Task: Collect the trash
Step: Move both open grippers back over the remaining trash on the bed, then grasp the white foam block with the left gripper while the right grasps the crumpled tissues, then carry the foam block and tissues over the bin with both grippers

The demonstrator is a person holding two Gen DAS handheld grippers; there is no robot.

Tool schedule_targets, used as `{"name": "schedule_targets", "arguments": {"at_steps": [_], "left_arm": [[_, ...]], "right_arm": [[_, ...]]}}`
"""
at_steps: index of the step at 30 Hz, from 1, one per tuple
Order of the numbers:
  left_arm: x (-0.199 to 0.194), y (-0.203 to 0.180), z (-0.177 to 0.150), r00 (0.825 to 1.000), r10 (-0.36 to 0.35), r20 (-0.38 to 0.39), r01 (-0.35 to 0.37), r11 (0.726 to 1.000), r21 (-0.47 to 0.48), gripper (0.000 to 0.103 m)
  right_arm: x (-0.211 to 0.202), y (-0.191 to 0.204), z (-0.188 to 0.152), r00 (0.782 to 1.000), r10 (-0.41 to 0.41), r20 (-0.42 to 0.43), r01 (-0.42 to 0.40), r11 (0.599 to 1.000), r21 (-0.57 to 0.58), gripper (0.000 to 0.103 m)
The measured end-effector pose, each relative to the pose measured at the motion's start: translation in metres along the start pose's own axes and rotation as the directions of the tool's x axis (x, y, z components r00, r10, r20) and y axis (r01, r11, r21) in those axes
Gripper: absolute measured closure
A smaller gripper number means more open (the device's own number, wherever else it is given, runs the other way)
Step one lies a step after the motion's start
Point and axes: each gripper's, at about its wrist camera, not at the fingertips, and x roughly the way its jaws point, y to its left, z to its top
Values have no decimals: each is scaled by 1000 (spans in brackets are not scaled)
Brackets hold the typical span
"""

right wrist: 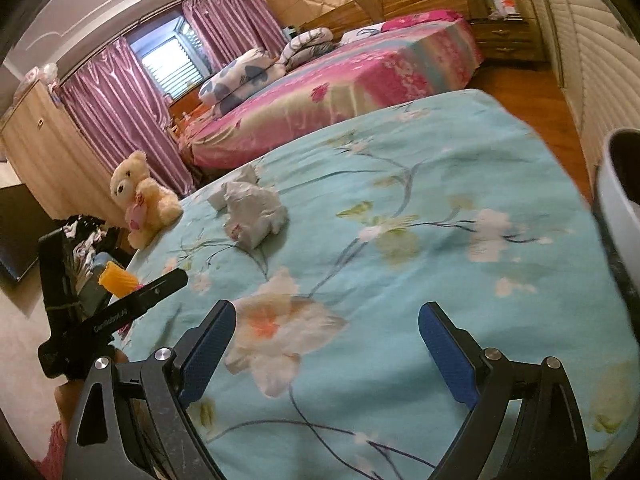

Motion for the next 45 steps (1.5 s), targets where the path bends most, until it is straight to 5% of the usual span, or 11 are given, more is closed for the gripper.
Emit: {"name": "schedule_targets", "arguments": {"at_steps": [13,26,32,34,45], "left_arm": [[42,31,43,999,44,5,-44,998,49,39],[117,43,99,1000,19,-21,-16,992,124,39],[141,40,113,1000,20,-25,-16,988,154,42],[145,38,114,999,10,-31,-5,986,166,73],[121,17,92,1000,-14,-6,15,979,204,82]], "right_arm": [[52,41,28,997,64,-33,-66,996,-62,10],[111,51,62,996,63,-59,-65,997,-41,12],[124,42,67,996,65,-66,-66,998,-13,39],[124,39,67,995,74,-65,-75,997,-7,53],[95,27,58,996,89,-29,-88,996,15,63]]}}
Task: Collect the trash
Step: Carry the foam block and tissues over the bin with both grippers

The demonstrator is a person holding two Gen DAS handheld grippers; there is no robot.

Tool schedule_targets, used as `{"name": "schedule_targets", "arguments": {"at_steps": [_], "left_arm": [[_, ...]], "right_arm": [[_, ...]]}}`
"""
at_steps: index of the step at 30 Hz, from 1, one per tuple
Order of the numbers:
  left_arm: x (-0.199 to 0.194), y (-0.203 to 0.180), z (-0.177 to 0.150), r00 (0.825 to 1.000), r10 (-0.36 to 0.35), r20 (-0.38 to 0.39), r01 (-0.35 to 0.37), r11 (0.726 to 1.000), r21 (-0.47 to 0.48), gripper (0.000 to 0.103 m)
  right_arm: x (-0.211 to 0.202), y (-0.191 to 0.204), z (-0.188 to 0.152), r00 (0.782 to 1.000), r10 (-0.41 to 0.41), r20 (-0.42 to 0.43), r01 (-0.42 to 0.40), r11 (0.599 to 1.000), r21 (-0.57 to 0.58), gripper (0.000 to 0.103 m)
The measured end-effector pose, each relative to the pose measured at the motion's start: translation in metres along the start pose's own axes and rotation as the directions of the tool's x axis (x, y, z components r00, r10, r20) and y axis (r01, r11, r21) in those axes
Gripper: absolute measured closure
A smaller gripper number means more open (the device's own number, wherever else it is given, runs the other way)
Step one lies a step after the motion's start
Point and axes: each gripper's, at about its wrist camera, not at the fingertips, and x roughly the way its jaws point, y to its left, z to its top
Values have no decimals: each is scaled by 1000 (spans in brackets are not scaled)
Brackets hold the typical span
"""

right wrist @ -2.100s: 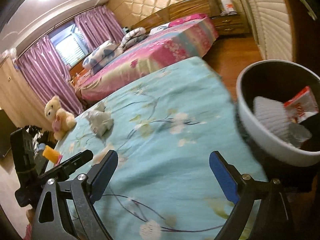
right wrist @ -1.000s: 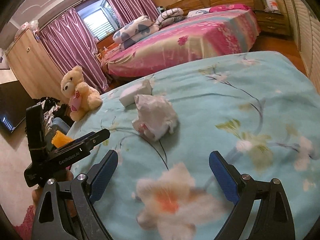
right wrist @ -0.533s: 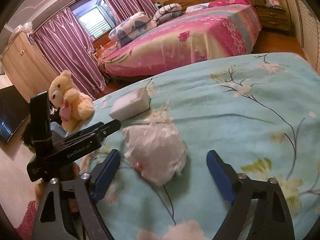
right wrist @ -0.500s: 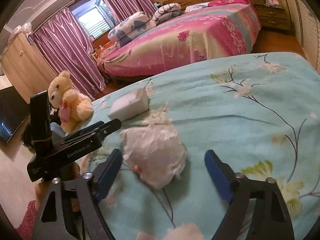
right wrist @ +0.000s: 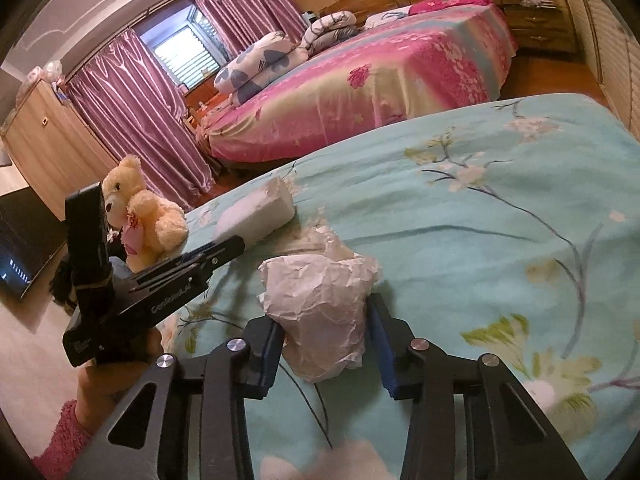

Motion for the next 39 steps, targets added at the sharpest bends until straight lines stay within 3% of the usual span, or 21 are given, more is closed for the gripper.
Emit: {"name": "schedule_targets", "arguments": {"at_steps": [14,24,39], "left_arm": [[-64,-52,-51,991,-131,-7,130,988,-79,83],[-88,-102,-70,979,-204,-22,203,978,-39,82],[-102,-145,-78,967,-252,-29,254,966,42,82]], "right_arm": [[-85,-45,-30,995,-71,71,67,996,58,63],[-138,-67,-51,982,-124,144,110,989,102,63],[-179,-95,-78,963,-176,205,137,972,189,63]]}}
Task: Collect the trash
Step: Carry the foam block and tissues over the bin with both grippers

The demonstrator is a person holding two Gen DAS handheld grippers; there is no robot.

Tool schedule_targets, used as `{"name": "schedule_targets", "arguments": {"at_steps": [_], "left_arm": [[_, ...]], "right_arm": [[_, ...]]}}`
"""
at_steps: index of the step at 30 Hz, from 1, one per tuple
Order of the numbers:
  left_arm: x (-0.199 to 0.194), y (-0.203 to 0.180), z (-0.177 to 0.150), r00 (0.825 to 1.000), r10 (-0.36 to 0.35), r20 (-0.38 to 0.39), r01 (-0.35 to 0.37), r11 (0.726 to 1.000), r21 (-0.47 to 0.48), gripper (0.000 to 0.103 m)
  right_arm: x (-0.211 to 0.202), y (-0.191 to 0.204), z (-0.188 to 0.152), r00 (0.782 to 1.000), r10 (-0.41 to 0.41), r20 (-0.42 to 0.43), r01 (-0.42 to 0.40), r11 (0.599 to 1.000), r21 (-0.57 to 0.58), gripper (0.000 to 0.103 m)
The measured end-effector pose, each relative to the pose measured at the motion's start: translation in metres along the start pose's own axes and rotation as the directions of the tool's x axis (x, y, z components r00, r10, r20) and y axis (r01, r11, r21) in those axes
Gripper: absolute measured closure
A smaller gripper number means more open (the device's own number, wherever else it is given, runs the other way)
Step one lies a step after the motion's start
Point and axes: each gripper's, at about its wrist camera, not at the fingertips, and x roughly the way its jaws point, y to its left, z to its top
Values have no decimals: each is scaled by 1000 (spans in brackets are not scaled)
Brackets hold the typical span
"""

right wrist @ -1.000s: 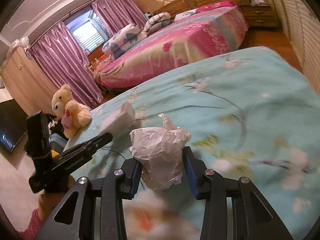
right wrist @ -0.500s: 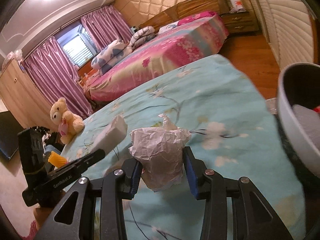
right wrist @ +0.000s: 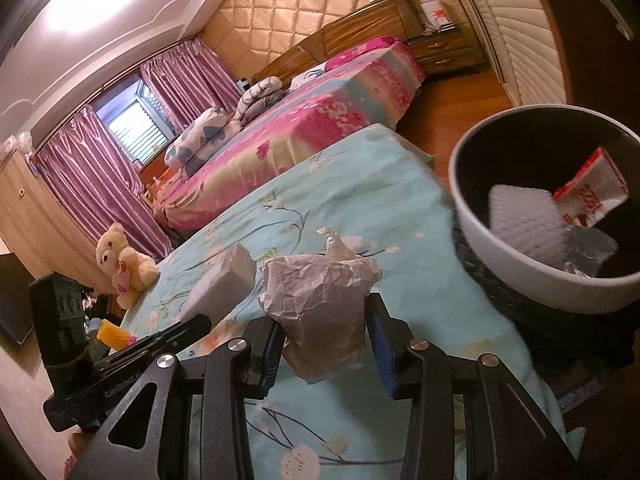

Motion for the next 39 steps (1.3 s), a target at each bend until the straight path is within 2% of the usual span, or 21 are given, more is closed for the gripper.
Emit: {"name": "schedule_targets", "arguments": {"at_steps": [24,39], "left_arm": [[9,-68,-1,999,-52,-14,53,993,104,82],[18,-103,3,996,-82,-18,84,986,145,82]], "right_arm": [[-50,-39,6,992,-74,105,68,996,59,63],[-71,-63,6,985,-111,131,100,991,88,63]]}}
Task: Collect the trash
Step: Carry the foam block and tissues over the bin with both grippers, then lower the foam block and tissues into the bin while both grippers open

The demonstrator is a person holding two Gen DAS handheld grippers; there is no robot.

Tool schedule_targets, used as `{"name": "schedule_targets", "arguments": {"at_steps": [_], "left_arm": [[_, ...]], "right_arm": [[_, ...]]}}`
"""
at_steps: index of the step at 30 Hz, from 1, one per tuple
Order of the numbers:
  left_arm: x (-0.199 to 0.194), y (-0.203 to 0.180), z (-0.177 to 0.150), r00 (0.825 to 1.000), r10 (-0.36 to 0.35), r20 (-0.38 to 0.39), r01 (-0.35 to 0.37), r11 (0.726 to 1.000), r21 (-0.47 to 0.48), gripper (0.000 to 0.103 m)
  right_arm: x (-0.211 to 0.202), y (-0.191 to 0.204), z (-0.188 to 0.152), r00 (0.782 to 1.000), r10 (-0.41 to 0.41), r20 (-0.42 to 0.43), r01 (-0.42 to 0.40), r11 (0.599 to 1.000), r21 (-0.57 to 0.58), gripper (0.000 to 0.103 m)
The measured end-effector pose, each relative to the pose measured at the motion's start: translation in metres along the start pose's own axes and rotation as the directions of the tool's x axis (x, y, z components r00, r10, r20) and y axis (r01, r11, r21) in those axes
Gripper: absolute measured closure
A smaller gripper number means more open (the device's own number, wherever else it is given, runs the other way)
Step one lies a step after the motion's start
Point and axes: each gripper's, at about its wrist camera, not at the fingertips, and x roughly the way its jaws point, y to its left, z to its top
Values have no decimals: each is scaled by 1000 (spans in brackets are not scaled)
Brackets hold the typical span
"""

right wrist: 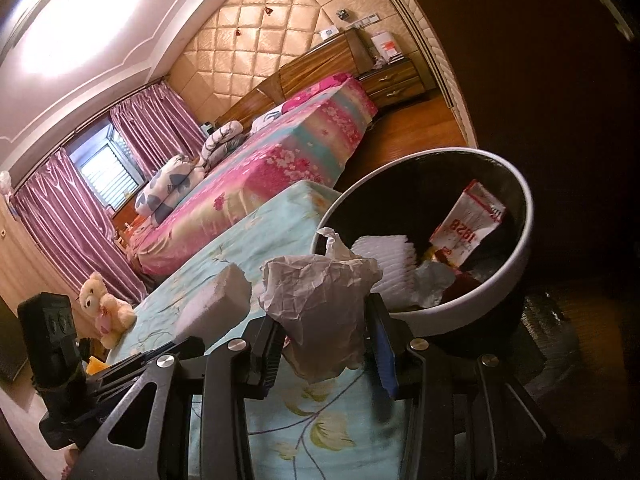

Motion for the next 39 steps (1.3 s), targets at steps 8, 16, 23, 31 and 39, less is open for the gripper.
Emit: {"name": "schedule_targets", "arguments": {"at_steps": [8,16,23,31,39], "left_arm": [[6,-14,5,1000,-14,-5,15,1000,25,82],[12,-21,11,1000,-25,-2,25,999,41,82],[17,-29,17,999,-32,2,32,998,60,82],[27,-41,24,999,-42,3,42,996,82,82],[36,-50,30,999,-46,-2,46,994,100,82]], "right_arm": [[-10,-14,4,1000,-19,20,19,1000,19,63],[-16,-22,11,999,-36,37,35,999,31,63],[-20,-29,16,998,-49,50,47,998,40,63],[-23,-36,24,996,-60,64,58,997,46,63],[-24,-41,30,995,-69,71,66,997,47,63]]}}
